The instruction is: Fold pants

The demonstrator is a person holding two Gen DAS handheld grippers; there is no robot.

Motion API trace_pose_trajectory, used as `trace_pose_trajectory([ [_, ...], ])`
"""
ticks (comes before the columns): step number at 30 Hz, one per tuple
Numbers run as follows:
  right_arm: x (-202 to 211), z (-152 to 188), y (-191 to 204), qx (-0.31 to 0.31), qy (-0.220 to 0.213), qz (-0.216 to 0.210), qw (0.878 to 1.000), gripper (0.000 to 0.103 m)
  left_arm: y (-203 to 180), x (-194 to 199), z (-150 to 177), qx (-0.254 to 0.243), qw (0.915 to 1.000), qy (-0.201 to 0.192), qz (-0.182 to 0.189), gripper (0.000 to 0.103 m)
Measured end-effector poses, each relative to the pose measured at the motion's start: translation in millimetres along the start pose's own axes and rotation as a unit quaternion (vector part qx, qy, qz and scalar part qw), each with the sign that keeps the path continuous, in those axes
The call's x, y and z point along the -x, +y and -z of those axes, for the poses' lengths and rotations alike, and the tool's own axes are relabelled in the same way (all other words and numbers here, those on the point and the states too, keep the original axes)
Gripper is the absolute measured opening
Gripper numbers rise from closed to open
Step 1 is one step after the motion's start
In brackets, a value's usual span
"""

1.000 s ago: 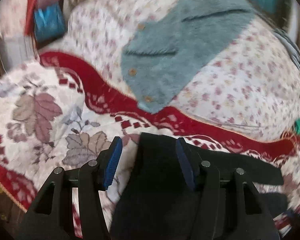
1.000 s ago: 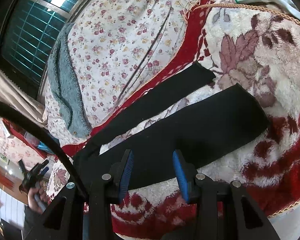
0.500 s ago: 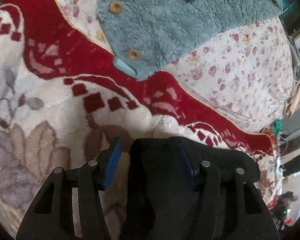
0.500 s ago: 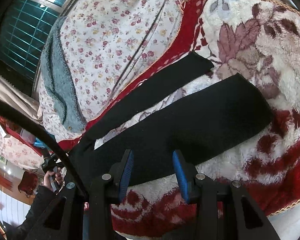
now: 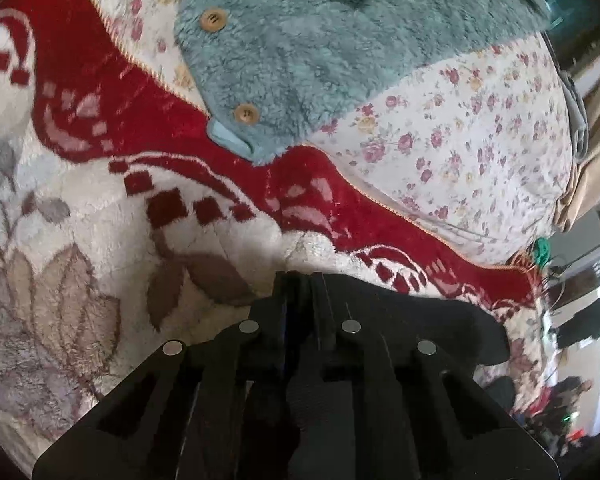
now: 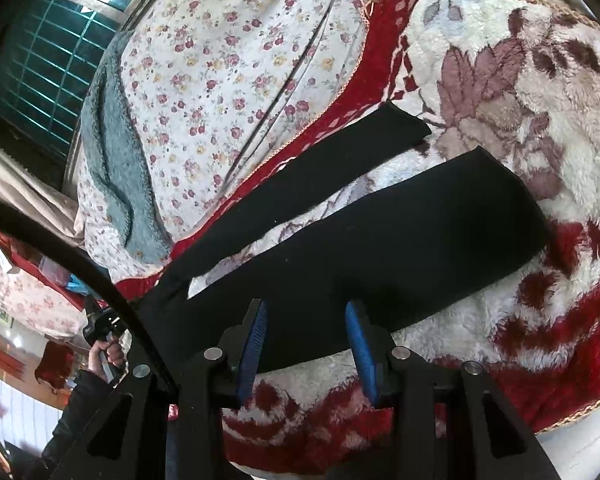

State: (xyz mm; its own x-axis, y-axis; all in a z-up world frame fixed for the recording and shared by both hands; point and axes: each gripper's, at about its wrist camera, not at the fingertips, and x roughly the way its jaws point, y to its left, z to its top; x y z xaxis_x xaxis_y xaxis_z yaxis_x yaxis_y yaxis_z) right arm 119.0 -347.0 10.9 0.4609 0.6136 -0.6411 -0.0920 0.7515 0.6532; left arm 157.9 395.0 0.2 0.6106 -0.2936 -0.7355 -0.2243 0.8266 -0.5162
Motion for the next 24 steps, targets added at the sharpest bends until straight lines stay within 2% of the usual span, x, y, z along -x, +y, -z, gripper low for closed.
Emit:
trace_pose_trajectory([
  [5, 13, -16, -4, -0.008, -0.026, 0.002, 1.000, 0.039, -21, 17, 7, -0.022, 0.9996, -0.015, -0.002, 0.007],
  [8, 19, -61, -9, 0.014, -0.054, 0.035, 0.998, 0.039, -40, 30, 13, -0.042, 0.9987, -0.030, -0.005, 0.007],
  [10, 14, -94, -22, 0.012, -0.067, 0.052, 0.996, 0.045, -53, 38, 17, -0.054, 0.9975, -0.045, -0.008, 0.007],
  [13, -14, -147, -56, -0.030, -0.037, 0.074, 0.996, 0.045, -68, 50, 23, -0.067, 0.9956, -0.066, -0.008, 0.007],
  [14, -31, -163, -65, -0.033, -0.008, 0.067, 0.997, 0.045, -74, 54, 25, -0.072, 0.9948, -0.072, -0.008, 0.007],
  [16, -56, -188, -70, -0.030, 0.014, 0.079, 0.996, 0.045, -80, 60, 27, -0.074, 0.9942, -0.078, -0.006, 0.007],
  [21, -105, -223, -93, -0.066, 0.080, 0.042, 0.994, 0.045, -86, 67, 30, -0.065, 0.9948, -0.077, -0.004, 0.007],
  [24, -121, -224, -95, -0.059, 0.106, 0.029, 0.992, 0.043, -84, 63, 30, -0.058, 0.9955, -0.074, -0.010, 0.007],
])
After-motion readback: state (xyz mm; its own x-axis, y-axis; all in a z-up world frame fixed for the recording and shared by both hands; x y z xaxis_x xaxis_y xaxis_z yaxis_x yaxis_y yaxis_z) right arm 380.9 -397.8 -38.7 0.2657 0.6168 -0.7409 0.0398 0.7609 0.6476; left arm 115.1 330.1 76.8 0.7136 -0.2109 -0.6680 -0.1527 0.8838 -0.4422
